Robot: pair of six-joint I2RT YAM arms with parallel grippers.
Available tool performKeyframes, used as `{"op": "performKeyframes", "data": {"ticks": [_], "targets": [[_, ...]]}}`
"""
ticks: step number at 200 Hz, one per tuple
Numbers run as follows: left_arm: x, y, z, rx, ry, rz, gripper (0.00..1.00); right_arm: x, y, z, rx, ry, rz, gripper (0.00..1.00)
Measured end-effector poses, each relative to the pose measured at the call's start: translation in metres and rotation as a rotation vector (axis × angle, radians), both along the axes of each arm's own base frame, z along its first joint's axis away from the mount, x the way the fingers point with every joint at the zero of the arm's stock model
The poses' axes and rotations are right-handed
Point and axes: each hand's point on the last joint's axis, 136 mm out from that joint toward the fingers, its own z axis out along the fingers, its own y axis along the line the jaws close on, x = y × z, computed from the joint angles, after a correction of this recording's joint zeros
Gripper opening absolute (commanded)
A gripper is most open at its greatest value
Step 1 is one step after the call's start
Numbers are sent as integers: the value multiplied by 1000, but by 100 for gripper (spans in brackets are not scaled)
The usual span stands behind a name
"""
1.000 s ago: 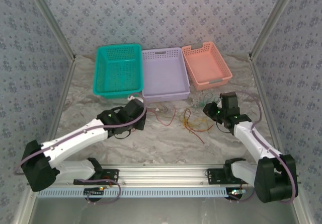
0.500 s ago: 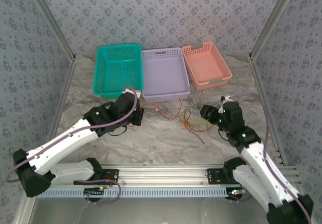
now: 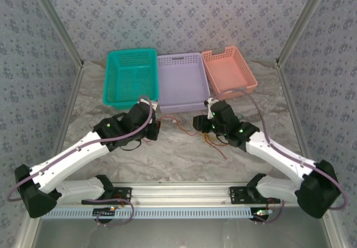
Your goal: Untangle the cables
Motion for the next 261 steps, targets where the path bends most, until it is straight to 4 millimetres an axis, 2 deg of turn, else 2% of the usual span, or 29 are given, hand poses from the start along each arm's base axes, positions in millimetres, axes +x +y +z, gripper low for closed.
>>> {"op": "performKeyframes", "data": {"ticks": [3,21,36,59,76,90,102,106,118,131,142,164,179,199,213,230,248,261], "targets": [[0,0,0,0,0,0,0,2,0,-1,-3,4,-4,0],[-3,2,0,-7,-2,-2,0,11,-6,-5,-22,9,-42,0],[-7,4,-1,-15,1,-9,0,20,-16,0,-21,6,-85,0],[-16,4,-12,-17,23,-31,0,50,-47,30,35,-18,-201,0],[-26,-7,-26,-16,44,-77,0,71,-68,58,117,-29,-264,0],[-32,-22,-34,-18,51,-126,0,84,-70,77,171,-20,-262,0],[-36,-33,-38,-19,54,-151,0,96,-63,87,208,-1,-242,0],[-37,-35,-39,-19,56,-154,0,99,-60,88,215,6,-234,5],[-36,-37,-41,-21,62,-144,0,107,-50,89,229,37,-204,28],[-28,-30,-41,-41,84,-91,0,110,-36,86,237,68,-170,47],[-13,-17,-38,-92,114,-11,0,107,-28,85,238,81,-152,54],[22,19,-19,-234,149,182,0,89,-16,93,237,80,-117,59],[43,42,3,-337,146,289,0,72,-21,114,246,37,-118,62],[70,70,39,-446,120,397,0,46,-40,153,272,-71,-139,62],[89,91,56,-507,106,471,0,26,-53,175,289,-147,-148,62],[111,116,58,-567,120,565,0,7,-60,181,290,-187,-151,62],[139,137,46,-607,169,652,0,-8,-59,167,271,-179,-136,61],[162,144,34,-622,217,686,0,-14,-55,155,255,-163,-123,61]]}}
